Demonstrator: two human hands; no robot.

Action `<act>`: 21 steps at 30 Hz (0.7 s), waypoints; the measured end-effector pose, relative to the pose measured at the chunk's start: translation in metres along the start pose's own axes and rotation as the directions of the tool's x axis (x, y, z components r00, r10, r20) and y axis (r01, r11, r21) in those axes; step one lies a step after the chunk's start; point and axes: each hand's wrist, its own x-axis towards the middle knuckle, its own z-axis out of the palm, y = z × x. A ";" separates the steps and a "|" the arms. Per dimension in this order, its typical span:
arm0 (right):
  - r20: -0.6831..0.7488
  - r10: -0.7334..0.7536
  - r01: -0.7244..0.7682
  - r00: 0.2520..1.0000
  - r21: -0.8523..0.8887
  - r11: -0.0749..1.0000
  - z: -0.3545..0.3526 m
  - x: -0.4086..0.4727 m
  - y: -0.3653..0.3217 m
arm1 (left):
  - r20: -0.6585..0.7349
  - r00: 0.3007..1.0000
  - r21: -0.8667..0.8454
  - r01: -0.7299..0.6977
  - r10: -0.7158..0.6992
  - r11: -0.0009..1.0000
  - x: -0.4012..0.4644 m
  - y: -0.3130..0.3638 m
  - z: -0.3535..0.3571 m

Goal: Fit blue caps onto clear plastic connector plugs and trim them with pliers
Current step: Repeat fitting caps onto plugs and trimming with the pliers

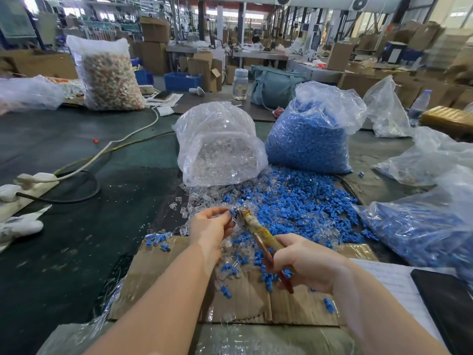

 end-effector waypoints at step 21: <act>0.022 0.005 0.001 1.000 -0.249 0.968 0.001 0.004 -0.003 | 0.001 0.999 0.101 -0.035 0.035 0.994 0.000 0.008 0.002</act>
